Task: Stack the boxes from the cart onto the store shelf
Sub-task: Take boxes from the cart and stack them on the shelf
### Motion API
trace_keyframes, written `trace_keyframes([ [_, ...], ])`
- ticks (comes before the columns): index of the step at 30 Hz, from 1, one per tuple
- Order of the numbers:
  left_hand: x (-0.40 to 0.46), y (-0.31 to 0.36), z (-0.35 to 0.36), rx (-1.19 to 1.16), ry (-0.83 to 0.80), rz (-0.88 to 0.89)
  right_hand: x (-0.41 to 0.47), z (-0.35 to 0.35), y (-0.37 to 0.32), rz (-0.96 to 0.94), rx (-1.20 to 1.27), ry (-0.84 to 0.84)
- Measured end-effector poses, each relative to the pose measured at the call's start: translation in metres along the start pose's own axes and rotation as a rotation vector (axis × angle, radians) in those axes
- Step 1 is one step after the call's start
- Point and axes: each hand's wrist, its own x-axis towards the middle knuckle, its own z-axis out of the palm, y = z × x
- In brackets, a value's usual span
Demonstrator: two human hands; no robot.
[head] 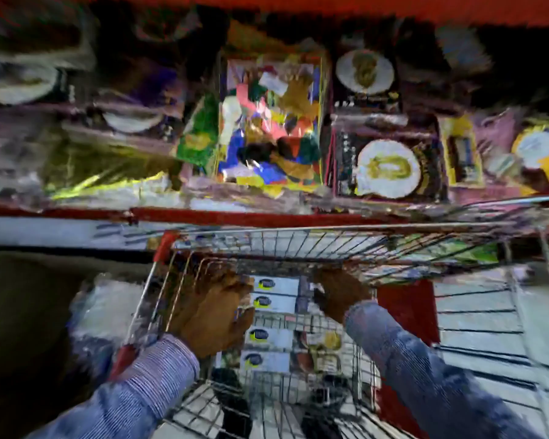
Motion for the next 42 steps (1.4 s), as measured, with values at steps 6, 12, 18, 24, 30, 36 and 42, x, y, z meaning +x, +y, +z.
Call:
trace_keyframes([
  [6, 0.028, -0.025, 0.087, -0.058, -0.102, -0.03, 0.084, 0.08, 0.025, 0.002, 0.103, -0.06],
  [12, 0.056, -0.033, 0.132, -0.046, -0.143, -0.041, 0.141, 0.115, 0.045, -0.14, -0.03, -0.149],
  [18, 0.077, -0.037, 0.166, 0.013, -0.245, -0.008, 0.157, 0.112, 0.055, -0.267, -0.114, -0.185],
  [24, 0.09, -0.036, 0.204, 0.178, -0.214, 0.072, 0.154, 0.111, 0.062, -0.191, -0.115, -0.115],
  [30, 0.1, -0.04, 0.223, 0.179, -0.183, 0.023, 0.135, 0.111, 0.067, -0.207, -0.167, 0.052],
  [36, 0.083, -0.01, 0.152, 0.108, -0.132, 0.047, 0.096, 0.073, 0.052, -0.27, -0.214, 0.132],
  [42, 0.035, 0.034, 0.01, 0.164, -0.085, 0.104, 0.026, -0.036, 0.015, -0.405, -0.125, 0.156],
])
